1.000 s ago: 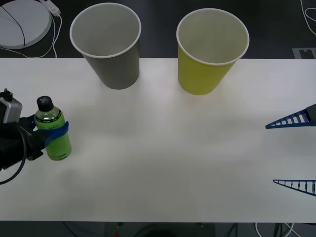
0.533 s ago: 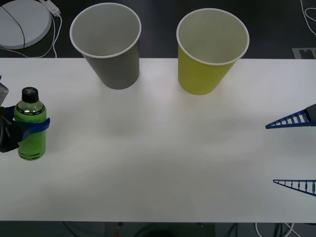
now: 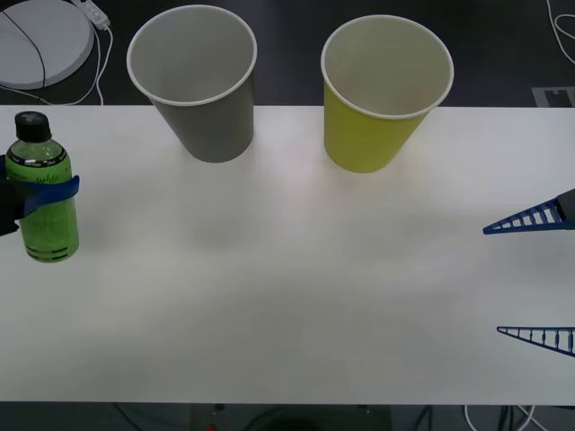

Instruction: Put the can into the green bin and the plastic bottle into the gray bin

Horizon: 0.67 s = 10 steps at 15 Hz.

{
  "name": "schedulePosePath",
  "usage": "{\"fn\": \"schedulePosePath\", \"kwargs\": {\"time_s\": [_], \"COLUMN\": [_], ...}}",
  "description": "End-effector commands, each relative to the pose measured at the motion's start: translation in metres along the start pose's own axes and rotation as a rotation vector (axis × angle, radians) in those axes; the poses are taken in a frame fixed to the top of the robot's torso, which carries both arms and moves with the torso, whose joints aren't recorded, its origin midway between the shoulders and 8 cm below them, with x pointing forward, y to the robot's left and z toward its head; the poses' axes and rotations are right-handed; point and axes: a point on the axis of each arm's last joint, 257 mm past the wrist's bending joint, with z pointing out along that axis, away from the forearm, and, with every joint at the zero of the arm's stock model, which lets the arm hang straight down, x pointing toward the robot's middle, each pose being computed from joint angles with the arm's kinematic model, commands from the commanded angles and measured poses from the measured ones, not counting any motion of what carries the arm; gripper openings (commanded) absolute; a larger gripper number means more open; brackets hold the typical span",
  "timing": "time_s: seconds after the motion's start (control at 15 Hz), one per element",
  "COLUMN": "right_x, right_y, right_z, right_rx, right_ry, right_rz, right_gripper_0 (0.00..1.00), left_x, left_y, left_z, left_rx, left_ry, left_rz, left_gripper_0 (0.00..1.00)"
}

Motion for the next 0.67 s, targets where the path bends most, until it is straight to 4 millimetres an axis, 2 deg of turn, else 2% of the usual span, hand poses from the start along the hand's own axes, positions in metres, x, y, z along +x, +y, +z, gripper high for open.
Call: {"fn": "schedulePosePath", "kwargs": {"time_s": [0.07, 0.4, 0.67], "right_x": [0.0, 0.0, 0.0], "right_y": [0.0, 0.0, 0.0], "right_z": [0.0, 0.0, 0.0], "right_rx": [0.0, 0.0, 0.0], "right_ry": [0.0, 0.0, 0.0], "right_rz": [0.0, 0.0, 0.0], "right_gripper_0": [1.0, 1.0, 1.0], "left_x": [-0.007, -0.024, -0.039], "left_y": [0.007, 0.026, 0.035], "left_z": [0.001, -0.001, 0.006], "left_rx": [-0.005, -0.012, 0.01], "left_ry": [0.014, 0.047, 0.093], "left_rz": [0.017, 0.051, 0.079], "left_gripper_0": [0.0, 0.0, 0.0]}}
